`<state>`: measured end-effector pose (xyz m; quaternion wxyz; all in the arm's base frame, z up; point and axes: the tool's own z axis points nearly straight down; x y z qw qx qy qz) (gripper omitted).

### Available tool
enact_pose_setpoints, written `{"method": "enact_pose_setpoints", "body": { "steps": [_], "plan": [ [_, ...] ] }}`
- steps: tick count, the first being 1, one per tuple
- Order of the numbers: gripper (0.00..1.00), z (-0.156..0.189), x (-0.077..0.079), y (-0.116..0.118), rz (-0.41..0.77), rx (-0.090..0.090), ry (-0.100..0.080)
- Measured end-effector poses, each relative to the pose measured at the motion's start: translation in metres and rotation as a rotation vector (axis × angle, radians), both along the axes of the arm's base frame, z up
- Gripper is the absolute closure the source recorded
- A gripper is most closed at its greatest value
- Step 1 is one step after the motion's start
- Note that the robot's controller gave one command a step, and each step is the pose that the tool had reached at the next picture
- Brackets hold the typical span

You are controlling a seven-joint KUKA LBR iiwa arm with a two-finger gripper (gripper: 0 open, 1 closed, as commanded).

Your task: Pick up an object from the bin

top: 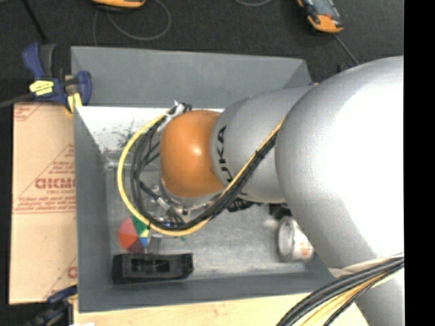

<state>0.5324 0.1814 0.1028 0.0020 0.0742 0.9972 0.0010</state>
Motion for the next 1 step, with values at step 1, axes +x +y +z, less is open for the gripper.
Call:
{"method": "enact_pose_setpoints", "body": {
  "steps": [1],
  "plan": [
    [0.00,0.0166,0.0026,0.0030,0.048,-0.002,-0.002]
  ]
}}
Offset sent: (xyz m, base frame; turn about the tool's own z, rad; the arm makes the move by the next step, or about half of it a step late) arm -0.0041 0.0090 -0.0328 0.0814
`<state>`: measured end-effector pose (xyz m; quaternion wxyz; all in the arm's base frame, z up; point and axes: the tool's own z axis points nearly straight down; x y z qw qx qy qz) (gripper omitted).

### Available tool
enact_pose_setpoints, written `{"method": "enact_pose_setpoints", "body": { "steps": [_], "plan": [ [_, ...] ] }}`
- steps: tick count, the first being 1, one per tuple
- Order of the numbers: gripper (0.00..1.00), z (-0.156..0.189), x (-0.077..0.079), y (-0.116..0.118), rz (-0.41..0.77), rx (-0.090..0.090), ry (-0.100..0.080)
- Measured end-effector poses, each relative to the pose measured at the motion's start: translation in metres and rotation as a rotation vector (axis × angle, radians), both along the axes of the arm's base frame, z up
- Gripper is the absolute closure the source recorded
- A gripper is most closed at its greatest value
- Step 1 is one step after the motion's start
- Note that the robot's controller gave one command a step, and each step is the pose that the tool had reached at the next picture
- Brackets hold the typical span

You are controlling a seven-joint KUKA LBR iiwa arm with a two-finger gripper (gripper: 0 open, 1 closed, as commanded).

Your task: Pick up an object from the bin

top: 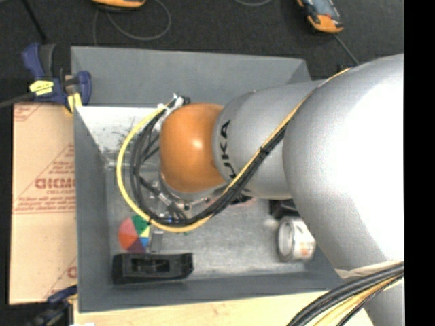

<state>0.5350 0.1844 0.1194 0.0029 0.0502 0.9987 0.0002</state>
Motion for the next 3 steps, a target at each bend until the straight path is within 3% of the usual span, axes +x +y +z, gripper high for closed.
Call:
{"method": "enact_pose_setpoints", "body": {
  "steps": [1,2,3],
  "plan": [
    [0.00,-0.041,-0.001,0.003,-0.129,0.004,-0.009],
    [1.00,-0.047,-0.016,0.021,-0.253,0.005,-0.007],
    [1.00,-0.048,-0.016,0.021,-0.253,0.005,-0.007]
  ]
}}
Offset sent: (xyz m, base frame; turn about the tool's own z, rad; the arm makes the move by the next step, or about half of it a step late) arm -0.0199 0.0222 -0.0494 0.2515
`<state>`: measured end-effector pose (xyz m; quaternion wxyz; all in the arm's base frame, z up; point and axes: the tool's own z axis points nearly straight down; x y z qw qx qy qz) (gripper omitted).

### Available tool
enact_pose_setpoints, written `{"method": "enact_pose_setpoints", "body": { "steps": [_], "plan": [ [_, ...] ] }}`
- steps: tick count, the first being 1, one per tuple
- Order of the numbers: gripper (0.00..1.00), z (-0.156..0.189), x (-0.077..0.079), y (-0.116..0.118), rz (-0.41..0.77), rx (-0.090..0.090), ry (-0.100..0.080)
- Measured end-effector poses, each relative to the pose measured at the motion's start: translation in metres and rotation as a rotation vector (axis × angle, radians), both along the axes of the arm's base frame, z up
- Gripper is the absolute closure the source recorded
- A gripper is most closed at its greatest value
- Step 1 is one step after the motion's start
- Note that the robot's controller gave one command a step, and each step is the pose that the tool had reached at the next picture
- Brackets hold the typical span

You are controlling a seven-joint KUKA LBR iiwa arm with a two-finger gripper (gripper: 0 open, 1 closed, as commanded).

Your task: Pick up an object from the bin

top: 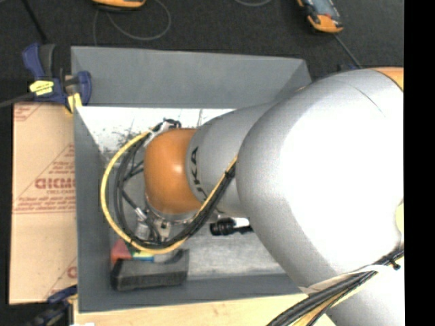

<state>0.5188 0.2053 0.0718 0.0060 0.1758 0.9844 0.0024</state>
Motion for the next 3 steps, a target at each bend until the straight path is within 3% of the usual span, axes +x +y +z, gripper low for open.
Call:
{"method": "enact_pose_setpoints", "body": {
  "steps": [3],
  "plan": [
    [1.00,0.0061,0.0005,-0.0002,0.000,0.000,0.006]
  ]
}}
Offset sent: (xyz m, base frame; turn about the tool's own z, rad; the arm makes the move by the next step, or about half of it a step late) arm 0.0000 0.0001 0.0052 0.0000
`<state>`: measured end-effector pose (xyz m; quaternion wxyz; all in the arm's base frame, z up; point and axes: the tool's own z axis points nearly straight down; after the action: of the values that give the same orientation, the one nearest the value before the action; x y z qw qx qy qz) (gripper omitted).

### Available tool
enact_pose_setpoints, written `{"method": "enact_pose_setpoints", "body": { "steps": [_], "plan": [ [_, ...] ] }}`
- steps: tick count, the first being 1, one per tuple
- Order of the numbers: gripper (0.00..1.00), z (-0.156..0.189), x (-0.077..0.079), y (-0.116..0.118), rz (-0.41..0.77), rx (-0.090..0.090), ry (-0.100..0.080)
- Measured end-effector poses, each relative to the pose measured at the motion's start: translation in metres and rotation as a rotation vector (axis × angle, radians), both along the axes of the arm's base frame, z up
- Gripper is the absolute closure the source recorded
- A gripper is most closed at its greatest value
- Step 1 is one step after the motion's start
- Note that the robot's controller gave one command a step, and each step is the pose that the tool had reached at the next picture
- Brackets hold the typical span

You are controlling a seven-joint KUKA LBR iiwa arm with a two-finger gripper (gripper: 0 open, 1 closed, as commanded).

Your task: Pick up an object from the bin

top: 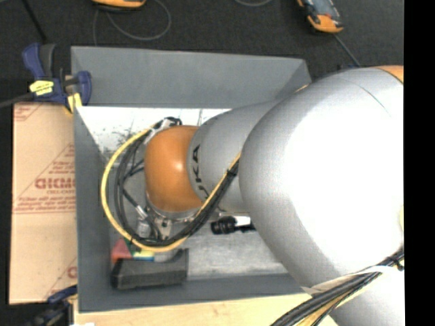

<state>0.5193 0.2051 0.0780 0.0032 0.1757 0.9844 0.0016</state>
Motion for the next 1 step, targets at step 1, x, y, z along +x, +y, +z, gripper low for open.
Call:
{"method": "enact_pose_setpoints", "body": {
  "steps": [1],
  "plan": [
    [1.00,0.0059,-0.0002,-0.0003,0.000,0.000,0.002]
  ]
}}
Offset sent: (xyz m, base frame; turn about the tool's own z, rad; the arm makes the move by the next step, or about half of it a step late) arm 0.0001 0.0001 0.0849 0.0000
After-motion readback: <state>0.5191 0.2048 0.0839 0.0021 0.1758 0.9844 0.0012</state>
